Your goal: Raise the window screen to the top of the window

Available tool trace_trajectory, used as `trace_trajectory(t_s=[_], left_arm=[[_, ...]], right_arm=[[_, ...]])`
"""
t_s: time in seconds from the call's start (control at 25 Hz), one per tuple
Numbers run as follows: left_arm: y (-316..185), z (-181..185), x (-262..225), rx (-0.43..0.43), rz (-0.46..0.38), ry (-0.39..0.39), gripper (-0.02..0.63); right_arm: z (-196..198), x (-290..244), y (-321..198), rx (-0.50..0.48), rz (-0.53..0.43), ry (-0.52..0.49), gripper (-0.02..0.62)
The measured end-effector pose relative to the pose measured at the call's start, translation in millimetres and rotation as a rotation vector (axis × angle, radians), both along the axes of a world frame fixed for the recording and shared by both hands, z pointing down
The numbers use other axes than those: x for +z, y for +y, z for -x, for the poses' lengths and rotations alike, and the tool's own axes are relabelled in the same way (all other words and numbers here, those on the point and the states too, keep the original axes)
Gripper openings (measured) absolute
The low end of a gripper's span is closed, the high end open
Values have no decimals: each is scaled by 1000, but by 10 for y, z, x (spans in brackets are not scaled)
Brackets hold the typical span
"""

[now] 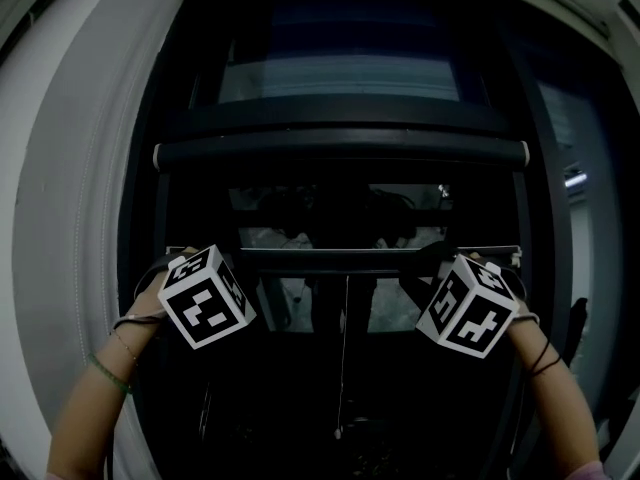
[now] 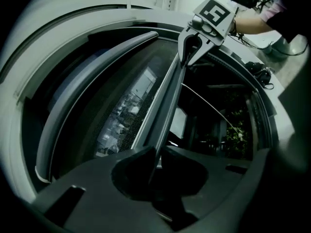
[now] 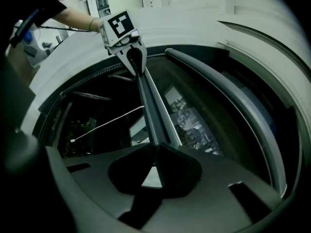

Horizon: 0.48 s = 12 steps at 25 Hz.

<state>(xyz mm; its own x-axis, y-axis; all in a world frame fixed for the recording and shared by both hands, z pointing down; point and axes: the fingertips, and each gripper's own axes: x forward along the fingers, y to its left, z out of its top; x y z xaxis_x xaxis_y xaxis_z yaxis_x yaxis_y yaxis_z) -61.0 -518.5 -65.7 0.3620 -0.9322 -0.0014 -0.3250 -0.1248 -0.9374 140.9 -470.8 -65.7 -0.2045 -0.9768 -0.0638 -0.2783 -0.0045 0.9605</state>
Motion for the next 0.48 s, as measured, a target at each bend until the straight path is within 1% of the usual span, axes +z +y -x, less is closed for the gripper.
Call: trace_trajectory(t_s=[0.12,0.24,0.48], left_arm=[[4,13,-220,13,-13,34,52],[18,19,-504,13,-61,65,54],[-16,2,-1093,-47,-125,64,55]], right_arm=[[7,-210,1,7,-31,5,35],[7,-484,8,25,-76,4,37],[1,-1063,-17,65,-120,-14,40]])
